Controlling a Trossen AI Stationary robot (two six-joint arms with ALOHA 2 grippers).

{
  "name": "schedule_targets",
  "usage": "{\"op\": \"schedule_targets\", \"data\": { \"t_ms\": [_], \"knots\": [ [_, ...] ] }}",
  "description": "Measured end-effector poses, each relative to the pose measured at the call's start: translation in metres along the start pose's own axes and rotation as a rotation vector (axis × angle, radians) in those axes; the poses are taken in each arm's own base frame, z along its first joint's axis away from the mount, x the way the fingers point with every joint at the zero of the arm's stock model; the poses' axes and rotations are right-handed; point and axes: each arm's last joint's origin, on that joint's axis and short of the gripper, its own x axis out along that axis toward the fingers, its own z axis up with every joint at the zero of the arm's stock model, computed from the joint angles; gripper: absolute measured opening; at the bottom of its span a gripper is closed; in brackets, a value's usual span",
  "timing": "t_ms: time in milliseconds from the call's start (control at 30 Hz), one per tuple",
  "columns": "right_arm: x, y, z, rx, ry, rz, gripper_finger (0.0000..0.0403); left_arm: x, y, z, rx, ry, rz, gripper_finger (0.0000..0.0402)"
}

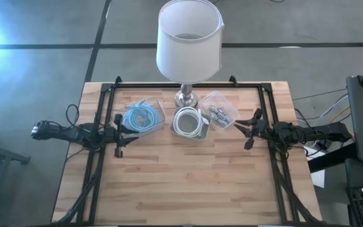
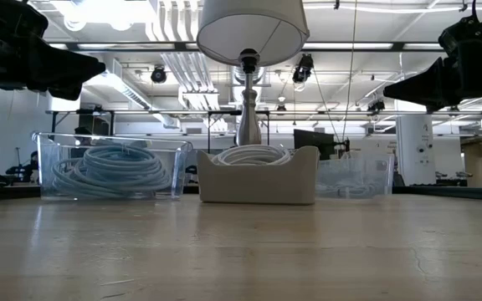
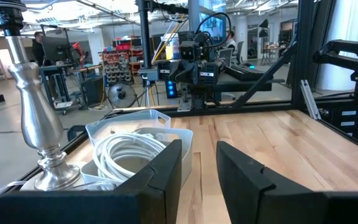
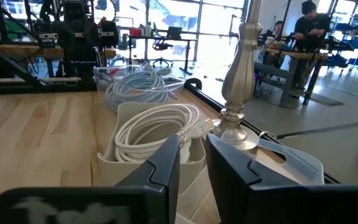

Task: Pick & Place USB Port
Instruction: Return to Home Position

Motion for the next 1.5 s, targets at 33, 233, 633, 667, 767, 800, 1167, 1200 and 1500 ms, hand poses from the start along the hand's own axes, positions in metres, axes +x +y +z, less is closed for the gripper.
{"op": "schedule_targets", "data": {
  "t_ms": [33,233,633,667,767,800,1167,1200,1500],
  "knots": [
    [0.0,0.0,0.0,-0.001,0.0,0.0,0.0071,0.0,0.0,0.0,0.0,0.0,0.0,0.0104],
    [0.0,0.0,0.0,-0.002,0.0,0.0,0.007,0.0,0.0,0.0,0.0,0.0,0.0,0.0104],
    [0.0,0.0,0.0,0.0,0.0,0.0,0.0089,0.0,0.0,0.0,0.0,0.0,0.0,0.0104],
    [0.0,0.0,0.0,0.0,0.0,0.0,0.009,0.0,0.0,0.0,0.0,0.0,0.0,0.0104],
    [0.0,0.0,0.0,0.0,0.0,0.0,0.0091,0.0,0.0,0.0,0.0,0.0,0.0,0.0104],
    [0.0,0.0,0.0,0.001,0.0,0.0,0.0091,0.0,0.0001,0.0,0.0,0.0,0.001,0.0104],
    [0.0,0.0,0.0,-0.001,0.0,0.0,0.007,0.0,0.0001,0.0,0.0,0.0,0.001,0.0104],
    [0.0,0.0,0.0,-0.002,0.0,0.0,0.0068,0.0,0.0001,0.0,0.0,0.0,0.001,0.0104],
    [0.0,0.0,0.0,-0.002,0.0,0.0,0.0079,0.0,0.0001,0.0,0.0,0.0,0.001,0.0104]
  ]
}}
